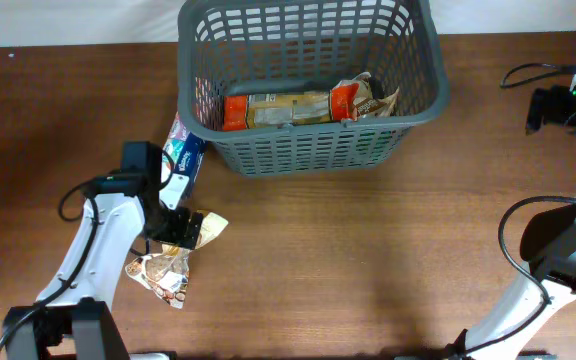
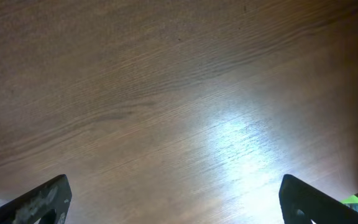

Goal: Pack container
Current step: 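Lower the left gripper onto the brown paper bag and grasp it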

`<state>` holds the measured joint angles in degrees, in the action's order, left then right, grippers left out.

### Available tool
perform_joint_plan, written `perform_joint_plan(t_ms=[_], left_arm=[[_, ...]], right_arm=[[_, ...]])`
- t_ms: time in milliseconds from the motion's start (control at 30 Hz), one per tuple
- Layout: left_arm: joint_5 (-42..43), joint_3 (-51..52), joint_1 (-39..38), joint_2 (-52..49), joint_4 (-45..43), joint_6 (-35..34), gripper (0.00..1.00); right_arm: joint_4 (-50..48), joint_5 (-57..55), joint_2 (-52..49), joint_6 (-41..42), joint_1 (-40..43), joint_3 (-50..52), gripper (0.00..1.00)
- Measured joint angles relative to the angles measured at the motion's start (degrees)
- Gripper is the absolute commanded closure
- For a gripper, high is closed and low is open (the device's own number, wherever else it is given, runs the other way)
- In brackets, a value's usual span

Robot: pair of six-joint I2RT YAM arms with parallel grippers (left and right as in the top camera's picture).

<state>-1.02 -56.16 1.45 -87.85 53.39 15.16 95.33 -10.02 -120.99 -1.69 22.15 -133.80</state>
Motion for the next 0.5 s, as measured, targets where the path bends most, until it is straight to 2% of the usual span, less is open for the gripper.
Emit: perform_joint_plan(t_ms=[200,500], left_arm=[[1.09,3.63,0.00,0.00,-0.76,0.00,0.01],[1.27,6.47,0.00,-0.02,-7.08,0.00,0.01]], right_arm=[[0.00,0.00,0.00,0.00,0.00,0.00,0.01],[0.00,0.00,0.00,0.00,0.00,0.00,0.01]])
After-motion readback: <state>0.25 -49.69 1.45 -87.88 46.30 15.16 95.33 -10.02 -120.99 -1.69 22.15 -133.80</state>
